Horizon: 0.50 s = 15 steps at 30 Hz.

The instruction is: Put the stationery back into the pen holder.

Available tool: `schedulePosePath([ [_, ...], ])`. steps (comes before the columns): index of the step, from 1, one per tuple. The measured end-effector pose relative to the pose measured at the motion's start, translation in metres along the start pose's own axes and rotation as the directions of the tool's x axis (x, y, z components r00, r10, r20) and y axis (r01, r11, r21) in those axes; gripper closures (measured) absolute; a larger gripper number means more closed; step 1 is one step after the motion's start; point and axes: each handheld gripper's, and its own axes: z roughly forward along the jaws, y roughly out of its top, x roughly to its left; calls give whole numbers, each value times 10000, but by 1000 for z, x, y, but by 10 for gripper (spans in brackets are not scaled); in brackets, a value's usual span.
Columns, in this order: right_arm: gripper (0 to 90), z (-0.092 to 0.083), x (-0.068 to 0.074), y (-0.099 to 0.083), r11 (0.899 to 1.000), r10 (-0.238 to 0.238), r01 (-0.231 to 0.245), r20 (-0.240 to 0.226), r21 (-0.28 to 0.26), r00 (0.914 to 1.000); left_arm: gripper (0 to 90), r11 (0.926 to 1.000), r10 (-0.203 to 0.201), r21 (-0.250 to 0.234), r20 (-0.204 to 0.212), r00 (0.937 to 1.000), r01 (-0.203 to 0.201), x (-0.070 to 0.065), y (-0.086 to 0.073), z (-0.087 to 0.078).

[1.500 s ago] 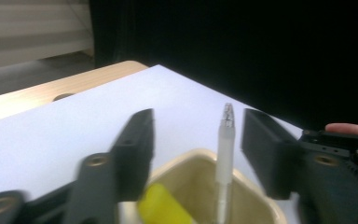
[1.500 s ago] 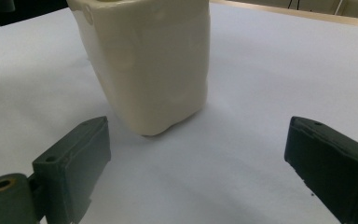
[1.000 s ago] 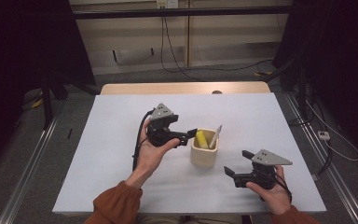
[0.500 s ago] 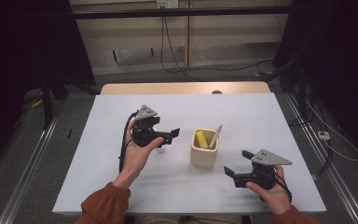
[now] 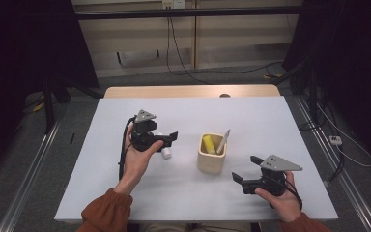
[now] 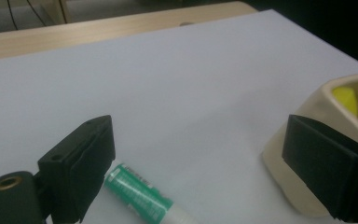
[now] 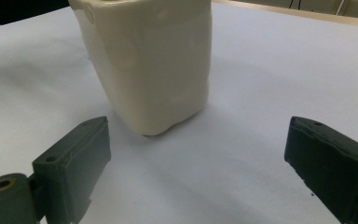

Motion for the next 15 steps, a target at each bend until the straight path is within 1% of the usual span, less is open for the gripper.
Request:
schedulePosePath([
  [1,70,0,0,0,10000,-6,6,-8,-4,10000,95,9999,-118,-53,-41,9999,118,1,-1,1],
  [5,70,1,0,0,10000,-1,1,-13,20,10000,95,9995,-261,172,-339,9991,267,6,-4,1],
  [8,70,0,0,0,10000,0,0,-15,8,10000,95,9983,-496,268,-499,9975,510,8,-7,3],
  [9,70,0,0,0,10000,0,0,-15,12,10000,95,9983,-491,286,-545,9973,508,10,-8,4],
  [11,70,0,0,0,10000,0,0,-15,8,10000,95,9972,-645,352,-603,9961,667,10,-10,6],
  [13,70,0,0,0,10000,-5,5,-13,10,10000,95,9969,-577,490,-618,9964,608,11,-11,7],
  [15,70,0,0,0,10000,-7,7,-21,4,10000,96,9966,-625,500,-606,9962,656,11,-11,8],
])
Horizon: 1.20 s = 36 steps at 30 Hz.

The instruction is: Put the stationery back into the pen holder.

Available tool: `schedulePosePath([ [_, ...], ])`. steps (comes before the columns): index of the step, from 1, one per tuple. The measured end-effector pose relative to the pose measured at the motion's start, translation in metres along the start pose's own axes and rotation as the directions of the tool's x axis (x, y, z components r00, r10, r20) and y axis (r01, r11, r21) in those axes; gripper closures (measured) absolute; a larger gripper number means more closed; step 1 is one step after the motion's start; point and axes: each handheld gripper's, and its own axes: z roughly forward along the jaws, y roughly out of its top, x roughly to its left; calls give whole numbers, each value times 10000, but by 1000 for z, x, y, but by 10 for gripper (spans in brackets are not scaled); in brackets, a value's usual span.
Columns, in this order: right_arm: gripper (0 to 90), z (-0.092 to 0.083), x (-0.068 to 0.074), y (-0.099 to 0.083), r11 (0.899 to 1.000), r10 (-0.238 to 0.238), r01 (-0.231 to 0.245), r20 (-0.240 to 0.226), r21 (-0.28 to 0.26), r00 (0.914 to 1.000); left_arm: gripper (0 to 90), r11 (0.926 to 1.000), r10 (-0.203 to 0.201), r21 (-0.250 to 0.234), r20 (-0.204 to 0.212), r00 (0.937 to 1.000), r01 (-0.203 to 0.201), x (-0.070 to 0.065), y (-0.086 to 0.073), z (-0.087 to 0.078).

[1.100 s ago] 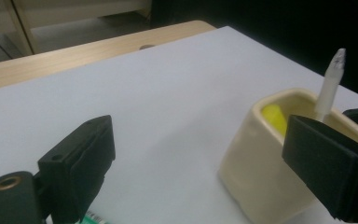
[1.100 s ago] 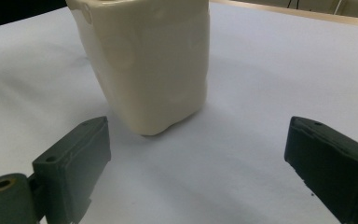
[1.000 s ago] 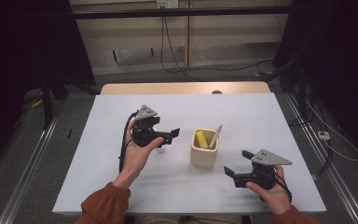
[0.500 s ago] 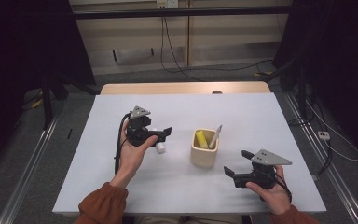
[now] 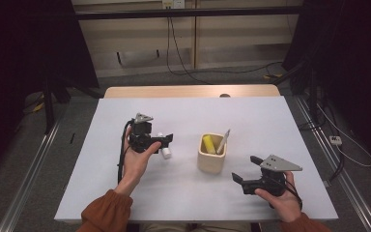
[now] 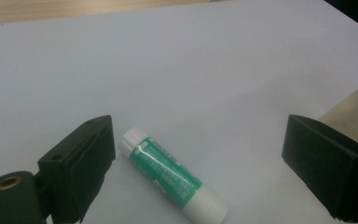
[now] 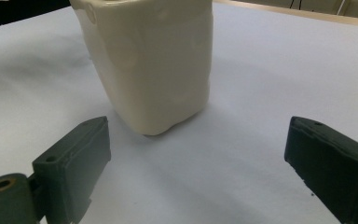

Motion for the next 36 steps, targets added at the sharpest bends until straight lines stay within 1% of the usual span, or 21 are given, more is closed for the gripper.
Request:
schedulePosePath([
  [1,70,0,0,0,10000,4,-4,3,1,10000,96,10000,15,42,-69,10000,-15,1,0,0],
  [5,70,0,0,0,10000,-2,2,11,1,10000,95,9994,-301,177,-378,9988,308,2,-3,3],
  [6,70,0,0,0,10000,-2,2,9,-1,10000,95,9987,-361,334,-370,9987,374,2,-4,5],
  [7,70,0,0,0,10000,7,-7,10,7,10000,95,9984,-389,391,-347,9986,402,2,-4,6],
  [12,70,0,0,0,10000,3,-3,20,8,10000,95,9979,-345,540,-392,9986,366,3,-5,8],
  [14,70,0,-1,0,10000,7,-7,14,11,10000,95,9972,-472,553,-442,9979,496,3,-6,9],
  [16,70,0,0,0,10000,4,-4,4,4,10000,95,9954,-736,603,-247,9970,750,3,-6,12],
  [17,70,0,0,0,10000,4,-4,16,10,10000,95,9948,-764,661,-199,9969,776,3,-5,12],
  [18,70,0,-1,0,10000,12,-12,19,9,10000,95,9947,-809,620,-176,9966,818,2,-5,13],
  [20,70,0,-1,0,10000,22,-22,19,7,10000,95,9949,-760,650,-251,9968,774,4,-4,14],
  [21,70,0,-1,0,10000,19,-19,19,-1,10000,95,9943,-797,687,-329,9963,818,4,-4,14],
  [23,70,1,-1,0,10000,24,-24,25,11,10000,95,9908,-1083,746,-622,9922,1128,6,-4,16],
  [25,70,1,-1,0,10000,33,-34,31,22,10000,95,9853,-1396,870,-854,9865,1470,8,-5,20],
  [27,70,1,-1,0,10000,7,-7,25,26,10000,97,9798,-1552,1091,-1114,9816,1673,6,-6,25],
  [28,70,1,-1,0,10000,2,-2,18,22,10000,101,9777,-1601,1150,-1330,9781,1756,3,-7,29],
  [30,70,1,-1,0,10000,5,-5,15,20,10000,120,9777,-1476,1251,-1614,9758,1686,-3,-7,33],
  [31,70,1,-1,0,10000,22,-22,25,32,10000,133,9779,-1434,1252,-1817,9728,1675,-8,-8,35],
  [32,70,1,-1,0,10000,37,-37,24,19,10000,136,9773,-1374,1330,-1939,9714,1648,-11,-9,37],
  [33,70,1,-1,0,10000,40,-40,24,1,10000,137,9766,-1411,1306,-2089,9677,1706,-14,-10,39],
  [35,70,0,-1,0,10000,20,-20,5,2,10000,152,9736,-1403,1470,-2190,9656,1748,-19,-12,43],
  [36,70,0,-1,0,10000,12,-12,-4,1,10000,165,9706,-1434,1579,-2283,9630,1819,-20,-13,44],
])
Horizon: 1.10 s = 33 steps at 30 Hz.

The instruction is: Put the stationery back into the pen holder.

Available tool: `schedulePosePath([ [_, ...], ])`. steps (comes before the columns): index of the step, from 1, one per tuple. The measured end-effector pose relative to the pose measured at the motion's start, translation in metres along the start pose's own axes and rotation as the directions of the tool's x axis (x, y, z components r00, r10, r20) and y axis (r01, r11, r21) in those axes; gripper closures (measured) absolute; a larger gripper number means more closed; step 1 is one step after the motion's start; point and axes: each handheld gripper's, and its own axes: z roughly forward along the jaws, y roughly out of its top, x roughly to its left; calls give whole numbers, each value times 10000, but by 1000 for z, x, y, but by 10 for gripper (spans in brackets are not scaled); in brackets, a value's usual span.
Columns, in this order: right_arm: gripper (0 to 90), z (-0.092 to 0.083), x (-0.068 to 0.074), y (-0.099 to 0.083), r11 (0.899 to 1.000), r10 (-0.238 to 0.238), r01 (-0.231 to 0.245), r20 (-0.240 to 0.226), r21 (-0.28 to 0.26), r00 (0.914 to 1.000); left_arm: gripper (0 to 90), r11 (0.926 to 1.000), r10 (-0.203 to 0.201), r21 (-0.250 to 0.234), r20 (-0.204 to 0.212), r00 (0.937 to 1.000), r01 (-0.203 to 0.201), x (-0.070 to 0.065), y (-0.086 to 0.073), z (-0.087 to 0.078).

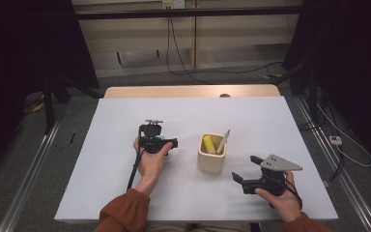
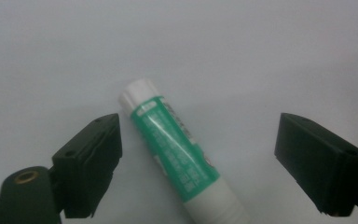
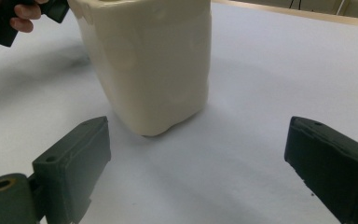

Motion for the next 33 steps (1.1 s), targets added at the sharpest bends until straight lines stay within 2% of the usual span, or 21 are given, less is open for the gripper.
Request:
schedulePosePath([
  [4,70,0,0,0,10000,-5,5,3,-18,10000,200,9996,-272,-52,-396,9988,270,-2,-3,1],
  [5,70,0,0,0,10000,-1,1,11,-10,10000,201,9997,-260,11,-383,9989,260,-2,-3,0],
  [7,70,0,0,0,10000,-9,9,-9,5,10000,220,9996,-266,-129,-678,9973,258,-4,-3,0],
  [10,70,0,0,0,10000,-6,6,0,14,10000,222,9995,-331,-45,-855,9958,328,-4,-5,1],
  [13,70,0,0,0,10000,-4,4,6,18,10000,270,9995,-306,-130,-1054,9940,294,-6,-7,2],
  [18,70,1,0,0,10000,17,-17,20,34,10000,341,9996,-254,130,-1118,9934,270,-7,-9,7],
  [21,70,0,0,0,10000,14,-14,9,6,10000,353,9992,-213,308,-1157,9931,250,-8,-10,10],
  [23,70,1,0,0,10000,9,-9,3,21,10000,399,9993,-170,313,-1142,9933,207,-9,-11,11],
  [29,70,1,0,0,10000,-9,9,-3,17,10000,430,9989,-29,465,-1349,9909,92,-10,-11,12],
  [33,69,1,0,0,10000,-21,21,-4,20,10000,506,9988,-110,453,-1338,9909,172,-8,-10,11],
])
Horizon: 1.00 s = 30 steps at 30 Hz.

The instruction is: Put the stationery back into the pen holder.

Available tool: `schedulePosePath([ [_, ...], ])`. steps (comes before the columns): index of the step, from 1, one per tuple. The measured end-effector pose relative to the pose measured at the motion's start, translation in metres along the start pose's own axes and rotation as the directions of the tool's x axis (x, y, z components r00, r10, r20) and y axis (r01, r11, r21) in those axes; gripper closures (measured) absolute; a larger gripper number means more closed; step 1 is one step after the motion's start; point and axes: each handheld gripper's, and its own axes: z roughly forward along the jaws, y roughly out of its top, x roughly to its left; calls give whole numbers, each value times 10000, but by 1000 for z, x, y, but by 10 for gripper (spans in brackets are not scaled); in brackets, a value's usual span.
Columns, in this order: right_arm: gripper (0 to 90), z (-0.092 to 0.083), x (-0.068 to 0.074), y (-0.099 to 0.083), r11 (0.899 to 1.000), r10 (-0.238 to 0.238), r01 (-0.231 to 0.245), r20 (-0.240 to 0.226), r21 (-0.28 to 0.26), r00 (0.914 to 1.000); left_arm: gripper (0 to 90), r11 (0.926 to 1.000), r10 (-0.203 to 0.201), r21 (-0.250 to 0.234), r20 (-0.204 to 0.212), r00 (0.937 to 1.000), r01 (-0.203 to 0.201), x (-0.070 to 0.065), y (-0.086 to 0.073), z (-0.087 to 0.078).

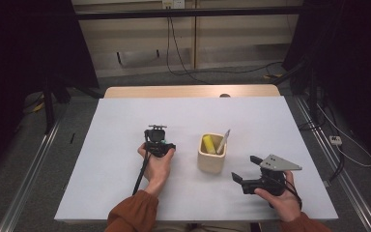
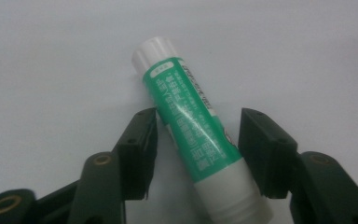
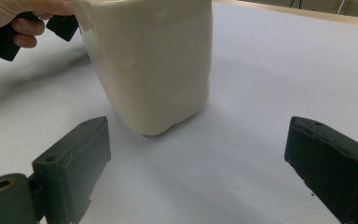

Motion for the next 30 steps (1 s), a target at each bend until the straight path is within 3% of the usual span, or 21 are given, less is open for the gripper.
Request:
schedulePosePath([
  [5,69,1,0,0,10000,3,-3,-6,34,10000,655,10000,-33,-49,111,9999,34,7,2,1],
  [10,69,1,1,0,10000,-22,23,-32,40,10000,659,9992,377,-126,285,9989,-373,9,3,2],
  [15,69,1,0,0,10000,21,-21,-15,30,10000,661,9989,474,-93,986,9940,-467,20,6,1],
  [21,69,1,0,0,10000,56,-56,5,38,10000,661,9964,844,-179,1549,9843,-826,31,9,-6],
  [25,69,2,0,0,10000,30,-30,-1,59,10000,661,9939,1070,-477,1938,9752,-996,35,11,-15],
  [26,69,2,0,0,10000,28,-28,1,58,10000,661,9933,1142,-414,2129,9704,-1078,36,12,-18],
  [27,69,2,0,0,10000,28,-28,6,57,10000,661,9931,1131,-550,2117,9708,-1038,36,13,-20],
  [29,69,2,1,0,10000,20,-20,3,56,10000,661,9907,1327,-608,2328,9634,-1218,38,13,-25],
  [30,69,2,1,0,10000,13,-13,0,57,10000,661,9902,1351,-668,2338,9629,-1227,38,13,-27],
])
